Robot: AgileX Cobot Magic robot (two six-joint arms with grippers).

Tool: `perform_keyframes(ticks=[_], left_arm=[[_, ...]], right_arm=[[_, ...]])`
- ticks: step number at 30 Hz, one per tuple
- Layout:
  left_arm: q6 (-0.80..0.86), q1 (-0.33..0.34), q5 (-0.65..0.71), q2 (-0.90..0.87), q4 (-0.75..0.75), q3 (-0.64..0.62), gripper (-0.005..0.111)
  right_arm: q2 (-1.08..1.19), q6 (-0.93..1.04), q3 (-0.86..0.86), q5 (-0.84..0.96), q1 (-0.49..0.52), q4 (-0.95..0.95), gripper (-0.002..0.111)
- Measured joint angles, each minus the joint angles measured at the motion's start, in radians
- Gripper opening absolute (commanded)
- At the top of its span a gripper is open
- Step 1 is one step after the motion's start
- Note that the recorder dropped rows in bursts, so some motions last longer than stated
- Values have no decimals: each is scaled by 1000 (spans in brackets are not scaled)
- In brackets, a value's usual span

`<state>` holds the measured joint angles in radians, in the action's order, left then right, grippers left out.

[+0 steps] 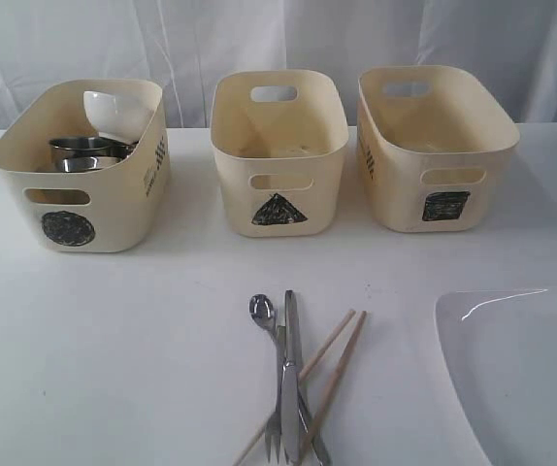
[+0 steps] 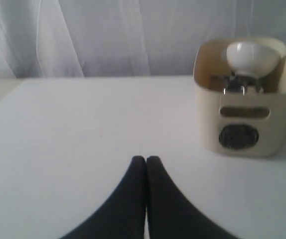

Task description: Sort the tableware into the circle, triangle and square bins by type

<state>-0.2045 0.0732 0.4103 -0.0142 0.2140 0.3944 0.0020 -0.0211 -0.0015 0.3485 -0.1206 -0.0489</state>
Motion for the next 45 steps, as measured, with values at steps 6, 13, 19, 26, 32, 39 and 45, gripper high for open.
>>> perform_keyframes(ticks=[6,13,19,26,32,39,45], left_arm=[[2,0,-323,-2,43,-218,0],[-11,0,-309,-2,12,-388,0],[-19,0,-242,-2,-55,-391,0],[-19,0,-239,-2,-67,-391,0],[-19,0,-237,-2,-67,-391,0],[-19,0,-237,-2,-67,-391,0],[-20,0,-151,-2,-67,-391,0]], right_arm=[[0,-12,0,0,0,0,0],[0,-15,0,0,0,0,0],[0,-15,0,0,0,0,0],[0,-15,0,0,0,0,0],[0,-15,0,0,0,0,0],[0,-13,0,0,0,2,0],[0,2,0,0,0,12,0]])
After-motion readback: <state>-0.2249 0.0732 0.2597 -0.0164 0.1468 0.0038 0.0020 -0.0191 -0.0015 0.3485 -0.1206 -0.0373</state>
